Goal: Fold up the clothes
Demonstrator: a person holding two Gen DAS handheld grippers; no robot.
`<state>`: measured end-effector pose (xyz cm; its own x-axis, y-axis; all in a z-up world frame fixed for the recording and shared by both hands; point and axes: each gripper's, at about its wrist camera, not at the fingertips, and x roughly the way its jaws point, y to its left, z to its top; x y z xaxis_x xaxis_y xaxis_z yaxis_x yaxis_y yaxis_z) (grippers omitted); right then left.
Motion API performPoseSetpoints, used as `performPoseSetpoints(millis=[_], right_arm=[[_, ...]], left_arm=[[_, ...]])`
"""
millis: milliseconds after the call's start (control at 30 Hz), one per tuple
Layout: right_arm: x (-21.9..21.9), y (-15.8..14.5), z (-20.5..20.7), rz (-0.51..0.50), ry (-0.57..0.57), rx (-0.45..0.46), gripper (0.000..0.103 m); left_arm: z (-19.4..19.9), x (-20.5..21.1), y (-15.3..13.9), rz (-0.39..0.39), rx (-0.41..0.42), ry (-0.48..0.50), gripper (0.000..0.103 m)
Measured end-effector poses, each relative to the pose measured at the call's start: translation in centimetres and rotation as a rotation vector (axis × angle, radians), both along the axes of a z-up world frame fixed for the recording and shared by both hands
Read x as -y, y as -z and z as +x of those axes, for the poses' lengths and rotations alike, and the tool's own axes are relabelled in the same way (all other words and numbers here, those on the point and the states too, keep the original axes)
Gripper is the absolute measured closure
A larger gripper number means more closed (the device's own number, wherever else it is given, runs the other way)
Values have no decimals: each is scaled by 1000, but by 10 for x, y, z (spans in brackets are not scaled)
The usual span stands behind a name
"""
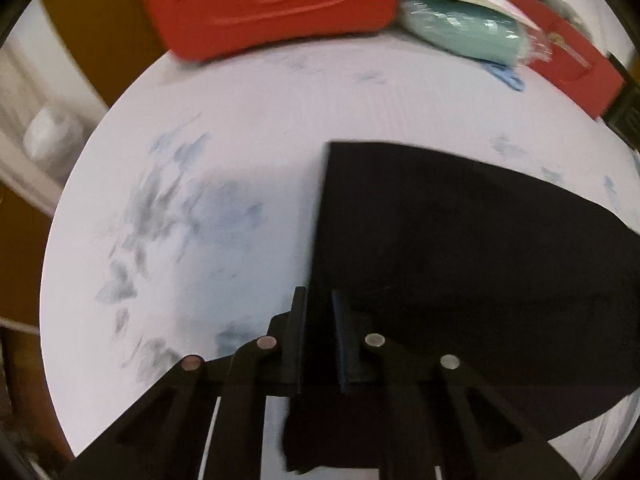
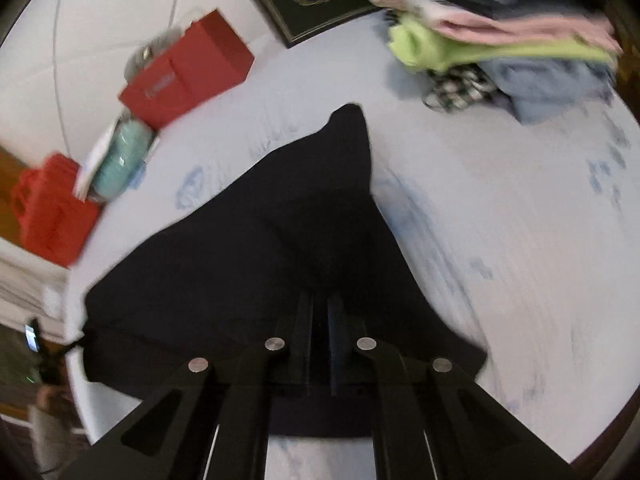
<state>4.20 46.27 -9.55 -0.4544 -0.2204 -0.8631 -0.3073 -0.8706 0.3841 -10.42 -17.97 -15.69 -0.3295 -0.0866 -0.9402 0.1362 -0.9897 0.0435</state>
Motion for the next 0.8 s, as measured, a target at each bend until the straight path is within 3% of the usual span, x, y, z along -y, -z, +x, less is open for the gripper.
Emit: performPoseSetpoints(millis=[133, 200, 233, 267, 333, 500, 633, 800], right_arm=[[-1, 23, 12, 103, -1, 117, 72], [-6, 21, 24, 76, 35, 74, 72], [-10, 19, 31, 65, 57, 52, 68], [-14, 16, 39, 65, 91, 31, 59], [-20, 17, 50, 63, 146, 27, 50], [-29, 30, 71, 59, 254, 68, 49], [-23, 41, 70, 58, 281, 95, 41], [-13, 43, 64, 102, 278, 100, 40]], left_arm=[[7, 14, -6, -3, -7, -39, 78], [16, 15, -15, 19, -27, -27, 60], [20, 15, -19, 23, -36, -20, 46], [26, 14, -22, 22, -45, -12, 42], [35, 13, -26, 21, -55, 3, 42], [44, 8, -14, 35, -22, 9, 42], [51, 1, -13, 50, -27, 22, 42], [52, -19, -23, 25, -53, 86, 42]])
